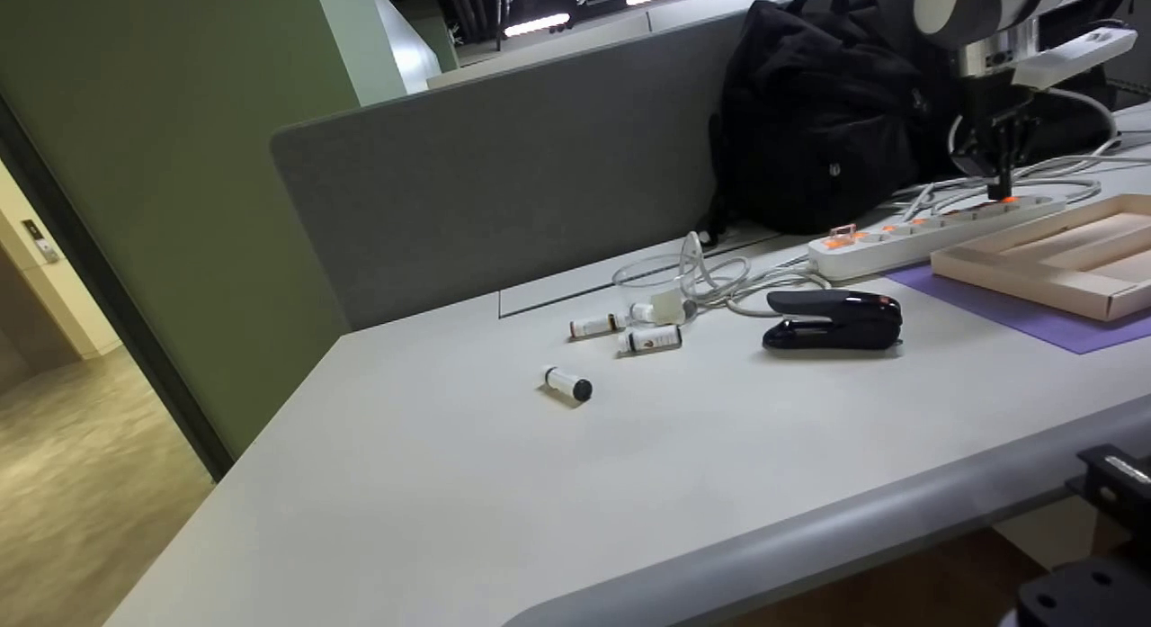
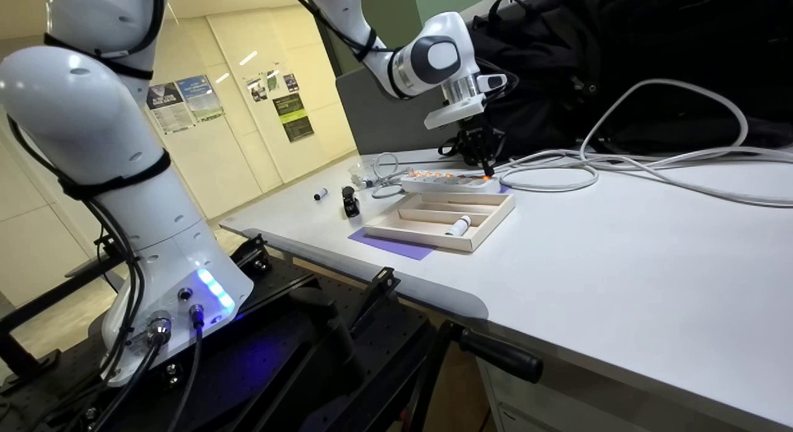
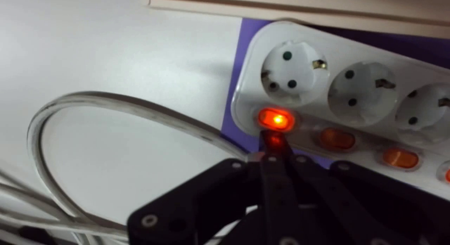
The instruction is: Press the stapler and turn off the first switch on the right
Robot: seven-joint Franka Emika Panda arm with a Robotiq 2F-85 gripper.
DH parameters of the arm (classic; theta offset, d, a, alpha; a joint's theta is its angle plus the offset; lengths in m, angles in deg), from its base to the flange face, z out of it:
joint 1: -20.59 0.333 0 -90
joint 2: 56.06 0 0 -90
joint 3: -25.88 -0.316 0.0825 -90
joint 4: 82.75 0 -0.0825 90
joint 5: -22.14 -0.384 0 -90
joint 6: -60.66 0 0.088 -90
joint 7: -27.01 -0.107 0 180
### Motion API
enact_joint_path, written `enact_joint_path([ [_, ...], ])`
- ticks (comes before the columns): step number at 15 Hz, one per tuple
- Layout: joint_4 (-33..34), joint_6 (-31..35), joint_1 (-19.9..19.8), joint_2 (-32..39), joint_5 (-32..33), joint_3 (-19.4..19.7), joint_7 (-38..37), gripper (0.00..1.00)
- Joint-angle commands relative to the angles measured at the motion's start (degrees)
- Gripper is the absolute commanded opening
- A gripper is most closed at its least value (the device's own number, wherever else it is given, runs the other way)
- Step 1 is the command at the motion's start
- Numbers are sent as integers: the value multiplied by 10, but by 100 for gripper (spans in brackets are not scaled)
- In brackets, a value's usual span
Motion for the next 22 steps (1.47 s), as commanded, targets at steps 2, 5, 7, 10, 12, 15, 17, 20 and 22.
enact_joint_path([
  [2,-39,17,47,-6,53,15,-58,0],
  [5,-39,14,53,-10,65,19,-69,0],
  [7,-35,9,45,-18,56,12,-65,0],
  [10,-33,-12,19,-36,26,-10,-45,0],
  [12,-28,-34,-2,-42,-1,-27,-33,0],
  [15,-20,-68,-26,-46,-39,-43,-20,0],
  [17,-14,-81,-37,-48,-57,-46,-17,0],
  [20,-10,-84,-50,-51,-74,-44,-14,0],
  [22,-5,-83,-60,-49,-85,-44,-12,0],
])
